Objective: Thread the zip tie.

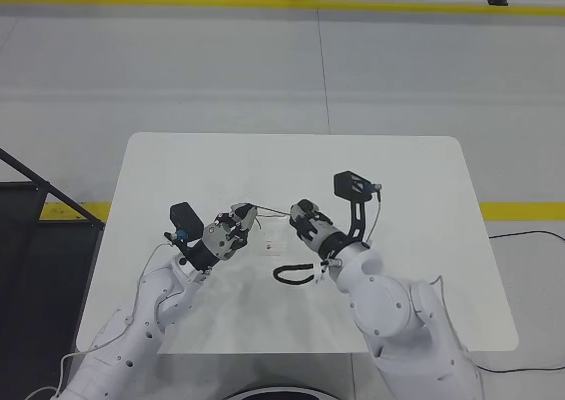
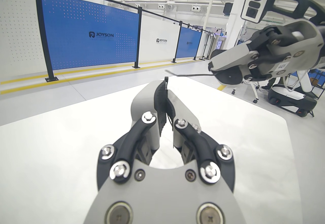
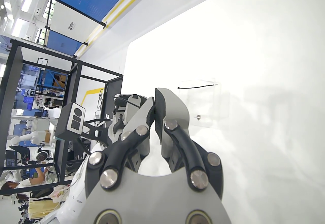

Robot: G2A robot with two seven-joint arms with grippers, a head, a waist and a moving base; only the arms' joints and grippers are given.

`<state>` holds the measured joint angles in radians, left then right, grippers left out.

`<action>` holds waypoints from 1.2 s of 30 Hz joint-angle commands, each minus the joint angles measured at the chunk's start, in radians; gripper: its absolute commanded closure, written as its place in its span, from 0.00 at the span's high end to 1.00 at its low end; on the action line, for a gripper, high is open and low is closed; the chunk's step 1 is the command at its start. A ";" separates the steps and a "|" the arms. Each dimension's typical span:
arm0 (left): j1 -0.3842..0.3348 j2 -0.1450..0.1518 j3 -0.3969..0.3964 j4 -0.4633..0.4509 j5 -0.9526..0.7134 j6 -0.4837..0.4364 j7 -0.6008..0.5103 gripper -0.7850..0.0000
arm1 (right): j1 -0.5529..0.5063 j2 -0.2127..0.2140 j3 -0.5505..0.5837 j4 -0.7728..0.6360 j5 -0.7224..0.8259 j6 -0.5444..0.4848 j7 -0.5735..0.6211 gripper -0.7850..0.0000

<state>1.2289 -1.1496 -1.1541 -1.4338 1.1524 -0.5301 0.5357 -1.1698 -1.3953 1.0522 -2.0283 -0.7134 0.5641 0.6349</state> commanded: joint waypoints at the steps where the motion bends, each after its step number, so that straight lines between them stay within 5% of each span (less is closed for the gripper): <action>1: 0.000 0.000 0.000 0.000 0.000 0.000 0.000 0.00 | 0.001 -0.001 0.000 0.002 0.001 0.002 0.001 0.00; 36: 0.000 0.000 0.000 0.000 0.000 0.000 0.000 0.00 | -0.014 -0.002 0.018 0.008 -0.002 -0.003 0.015 0.00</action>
<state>1.2289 -1.1496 -1.1541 -1.4338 1.1524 -0.5301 0.5357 -1.1837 -1.3976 1.0701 -2.0203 -0.7161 0.5606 0.6485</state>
